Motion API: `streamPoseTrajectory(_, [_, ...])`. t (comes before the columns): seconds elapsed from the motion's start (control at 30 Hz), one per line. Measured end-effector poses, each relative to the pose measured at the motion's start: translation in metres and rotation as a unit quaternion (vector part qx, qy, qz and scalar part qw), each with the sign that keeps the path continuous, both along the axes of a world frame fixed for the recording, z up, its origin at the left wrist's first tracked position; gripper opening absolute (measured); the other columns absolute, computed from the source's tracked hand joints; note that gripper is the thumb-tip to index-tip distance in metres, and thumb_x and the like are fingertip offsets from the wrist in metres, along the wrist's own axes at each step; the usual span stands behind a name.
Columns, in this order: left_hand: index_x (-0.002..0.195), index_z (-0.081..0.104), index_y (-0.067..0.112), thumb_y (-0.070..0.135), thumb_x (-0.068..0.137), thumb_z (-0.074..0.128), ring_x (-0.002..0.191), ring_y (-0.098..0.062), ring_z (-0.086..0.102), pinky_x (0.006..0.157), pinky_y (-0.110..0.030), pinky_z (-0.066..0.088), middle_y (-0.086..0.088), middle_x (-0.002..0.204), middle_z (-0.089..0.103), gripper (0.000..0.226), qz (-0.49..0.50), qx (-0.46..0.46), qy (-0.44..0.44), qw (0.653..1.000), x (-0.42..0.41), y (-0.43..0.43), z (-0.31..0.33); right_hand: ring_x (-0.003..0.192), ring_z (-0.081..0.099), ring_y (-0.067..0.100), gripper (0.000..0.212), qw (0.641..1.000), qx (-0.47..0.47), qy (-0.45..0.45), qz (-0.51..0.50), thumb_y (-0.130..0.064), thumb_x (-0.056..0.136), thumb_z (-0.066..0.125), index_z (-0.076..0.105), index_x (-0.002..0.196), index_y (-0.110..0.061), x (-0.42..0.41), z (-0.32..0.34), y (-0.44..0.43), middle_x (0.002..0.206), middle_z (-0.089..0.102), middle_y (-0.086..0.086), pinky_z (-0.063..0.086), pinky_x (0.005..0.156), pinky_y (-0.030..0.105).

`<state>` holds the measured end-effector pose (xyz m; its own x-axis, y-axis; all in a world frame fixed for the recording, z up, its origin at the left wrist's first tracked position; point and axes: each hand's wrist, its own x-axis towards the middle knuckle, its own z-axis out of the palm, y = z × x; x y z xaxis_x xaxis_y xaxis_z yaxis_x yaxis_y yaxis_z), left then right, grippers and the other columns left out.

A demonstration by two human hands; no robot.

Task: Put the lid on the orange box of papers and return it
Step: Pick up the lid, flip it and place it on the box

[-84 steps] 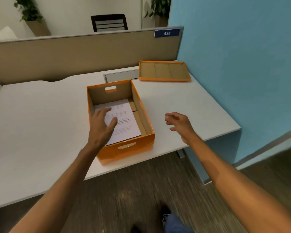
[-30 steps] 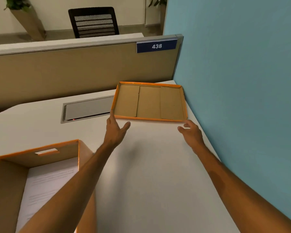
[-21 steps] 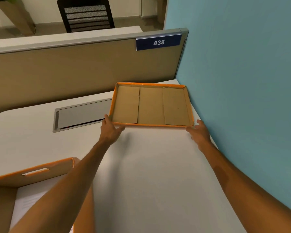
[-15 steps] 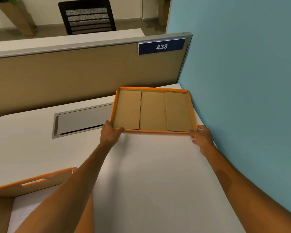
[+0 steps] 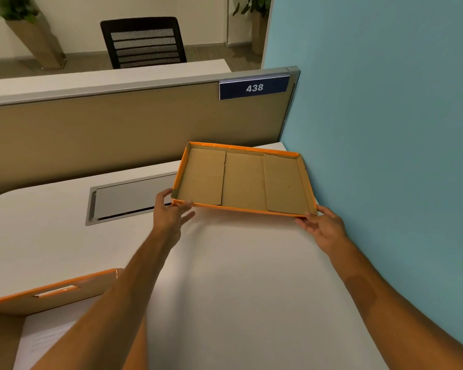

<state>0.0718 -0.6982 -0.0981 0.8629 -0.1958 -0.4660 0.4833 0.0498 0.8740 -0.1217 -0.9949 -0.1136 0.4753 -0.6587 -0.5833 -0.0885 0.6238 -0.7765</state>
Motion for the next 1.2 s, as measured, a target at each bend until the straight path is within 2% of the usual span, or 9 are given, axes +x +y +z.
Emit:
streamPoseTrajectory(0.13, [0.149, 0.026, 0.024, -0.01, 0.087, 0.062, 0.115, -0.035, 0.062, 0.096, -0.057, 0.051, -0.02, 0.13, 0.052, 0.079, 0.071, -0.176, 0.055, 0.98, -0.028, 0.005, 0.031, 0.104, 0.065, 0.042, 0.05, 0.997, 0.043, -0.061, -0.021, 0.019, 0.086, 0.054, 0.049, 0.134, 0.003, -0.025, 0.025, 0.017, 0.116, 0.063, 0.029, 0.054, 0.084, 0.047])
streamPoseTrajectory(0.23, [0.143, 0.043, 0.01, -0.004, 0.09, 0.061, 0.118, -0.031, 0.064, 0.098, -0.045, 0.053, -0.019, 0.136, 0.059, 0.058, 0.073, -0.255, 0.088, 0.96, -0.034, 0.003, 0.035, 0.101, 0.066, 0.04, 0.05, 0.994, 0.077, -0.074, -0.022, 0.018, 0.088, 0.053, 0.048, 0.135, 0.002, -0.031, 0.022, 0.028, 0.114, 0.065, 0.028, 0.055, 0.079, 0.045])
streamPoseTrajectory(0.53, [0.137, 0.052, 0.024, -0.007, 0.087, 0.064, 0.109, -0.039, 0.068, 0.091, -0.057, 0.054, -0.02, 0.124, 0.068, 0.059, 0.008, -0.262, 0.075, 0.962, -0.124, -0.003, 0.054, 0.108, 0.063, 0.041, 0.055, 0.985, 0.125, -0.122, -0.001, 0.019, 0.088, 0.051, 0.043, 0.14, 0.004, -0.084, 0.035, 0.072, 0.127, 0.059, 0.031, 0.053, 0.085, 0.047])
streamPoseTrajectory(0.7, [0.14, 0.05, 0.024, -0.008, 0.085, 0.065, 0.106, -0.039, 0.07, 0.083, -0.055, 0.058, -0.02, 0.124, 0.067, 0.064, 0.036, -0.25, 0.058, 0.966, -0.16, 0.012, 0.071, 0.101, 0.067, 0.041, 0.048, 0.993, 0.058, -0.102, 0.03, 0.012, 0.086, 0.061, 0.05, 0.133, 0.004, -0.121, 0.055, 0.09, 0.118, 0.064, 0.03, 0.055, 0.084, 0.048])
streamPoseTrajectory(0.77, [0.139, 0.051, 0.025, -0.008, 0.085, 0.065, 0.106, -0.039, 0.07, 0.084, -0.056, 0.057, -0.02, 0.122, 0.068, 0.064, 0.034, -0.24, 0.042, 0.969, -0.177, 0.02, 0.08, 0.097, 0.068, 0.035, 0.05, 0.993, -0.097, 0.009, 0.064, -0.005, 0.085, 0.072, 0.054, 0.131, -0.002, -0.137, 0.062, 0.102, 0.116, 0.067, 0.023, 0.056, 0.081, 0.044])
streamPoseTrajectory(0.83, [0.133, 0.054, 0.024, -0.008, 0.086, 0.064, 0.106, -0.039, 0.069, 0.086, -0.057, 0.057, -0.02, 0.119, 0.069, 0.058, 0.027, -0.219, 0.014, 0.975, -0.194, 0.029, 0.09, 0.105, 0.064, 0.029, 0.055, 0.92, -0.357, 0.142, 0.08, -0.026, 0.081, 0.078, 0.056, 0.13, -0.011, -0.154, 0.063, 0.116, 0.122, 0.065, 0.014, 0.054, 0.084, 0.041])
streamPoseTrajectory(0.9, [0.123, 0.057, 0.027, -0.008, 0.086, 0.064, 0.104, -0.039, 0.07, 0.086, -0.057, 0.057, -0.019, 0.116, 0.069, 0.051, 0.021, -0.195, -0.02, 0.98, -0.213, 0.038, 0.103, 0.111, 0.058, 0.024, 0.057, 0.805, -0.571, 0.13, 0.093, -0.036, 0.081, 0.077, 0.057, 0.13, -0.015, -0.172, 0.064, 0.134, 0.125, 0.06, 0.008, 0.052, 0.086, 0.04])
streamPoseTrajectory(1.03, [0.129, 0.054, 0.022, -0.003, 0.086, 0.067, 0.098, -0.037, 0.073, 0.086, -0.056, 0.058, -0.017, 0.112, 0.072, 0.051, 0.018, -0.168, -0.084, 0.982, -0.254, 0.058, 0.129, 0.108, 0.058, 0.025, 0.063, 0.606, -0.769, 0.092, 0.182, -0.043, 0.075, 0.08, 0.06, 0.126, -0.011, -0.197, 0.068, 0.166, 0.122, 0.062, 0.009, 0.053, 0.084, 0.037])
streamPoseTrajectory(1.2, [0.137, 0.049, 0.017, 0.0, 0.085, 0.07, 0.092, -0.034, 0.074, 0.082, -0.055, 0.059, -0.018, 0.112, 0.069, 0.059, 0.053, -0.152, -0.122, 0.979, -0.294, 0.079, 0.164, 0.097, 0.066, 0.029, 0.046, 0.566, -0.806, 0.056, 0.164, -0.028, 0.075, 0.084, 0.068, 0.114, -0.011, -0.214, 0.075, 0.198, 0.109, 0.07, 0.009, 0.059, 0.081, 0.043])
